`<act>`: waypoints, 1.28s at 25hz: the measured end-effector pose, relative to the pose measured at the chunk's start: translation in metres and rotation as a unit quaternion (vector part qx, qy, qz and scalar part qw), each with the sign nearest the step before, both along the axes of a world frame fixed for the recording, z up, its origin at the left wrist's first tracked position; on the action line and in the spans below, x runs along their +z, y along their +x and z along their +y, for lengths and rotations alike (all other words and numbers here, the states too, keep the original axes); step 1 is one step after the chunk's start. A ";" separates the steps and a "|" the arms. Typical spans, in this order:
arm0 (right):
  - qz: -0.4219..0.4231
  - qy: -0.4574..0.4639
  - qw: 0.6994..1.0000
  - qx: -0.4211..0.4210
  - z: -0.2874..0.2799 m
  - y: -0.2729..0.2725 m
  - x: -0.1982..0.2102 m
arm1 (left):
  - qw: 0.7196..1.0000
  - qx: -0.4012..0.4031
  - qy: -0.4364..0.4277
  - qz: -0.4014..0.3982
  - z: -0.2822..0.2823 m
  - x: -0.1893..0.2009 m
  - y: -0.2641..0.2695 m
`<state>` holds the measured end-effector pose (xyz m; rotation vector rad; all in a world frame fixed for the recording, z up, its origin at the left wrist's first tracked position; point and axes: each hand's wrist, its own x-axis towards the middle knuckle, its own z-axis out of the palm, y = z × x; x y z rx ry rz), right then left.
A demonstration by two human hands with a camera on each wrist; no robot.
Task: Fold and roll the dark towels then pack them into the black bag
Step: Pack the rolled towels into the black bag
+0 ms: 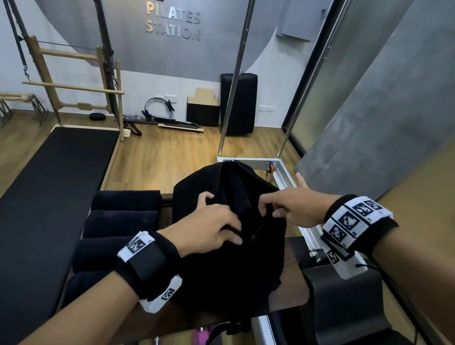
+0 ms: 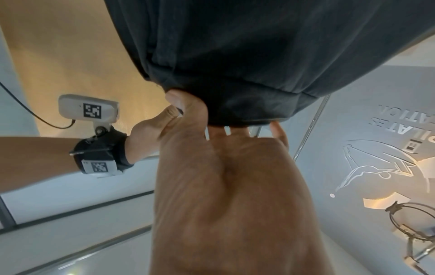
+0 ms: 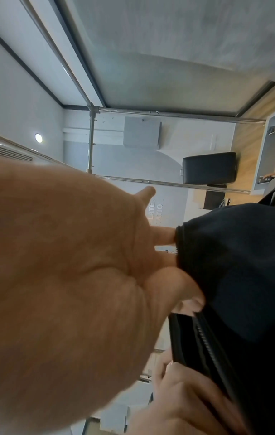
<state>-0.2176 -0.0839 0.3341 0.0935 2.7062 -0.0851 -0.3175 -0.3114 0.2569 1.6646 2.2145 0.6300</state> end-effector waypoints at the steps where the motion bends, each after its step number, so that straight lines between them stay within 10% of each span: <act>1: 0.020 0.001 1.000 0.001 0.002 0.000 0.000 | 0.999 0.011 0.032 0.006 -0.001 0.002 -0.001; 11: 0.095 -0.130 0.986 0.041 -0.051 -0.035 0.027 | 0.989 0.051 0.138 -0.032 -0.016 -0.022 0.018; 17: 0.121 -0.184 0.973 0.064 -0.164 -0.111 -0.002 | 0.849 0.346 0.367 -0.158 -0.096 -0.065 0.000; 21: 0.004 -0.142 0.985 0.101 -0.233 -0.126 -0.068 | 0.781 0.549 0.225 -0.194 -0.174 -0.113 -0.006; 27: -0.133 -0.040 0.981 0.138 -0.273 -0.111 -0.146 | 0.699 0.585 0.018 -0.412 -0.216 -0.146 0.022; 32: -0.130 -0.047 0.981 0.133 -0.275 -0.107 -0.162 | 0.647 0.607 0.039 -0.459 -0.215 -0.140 0.029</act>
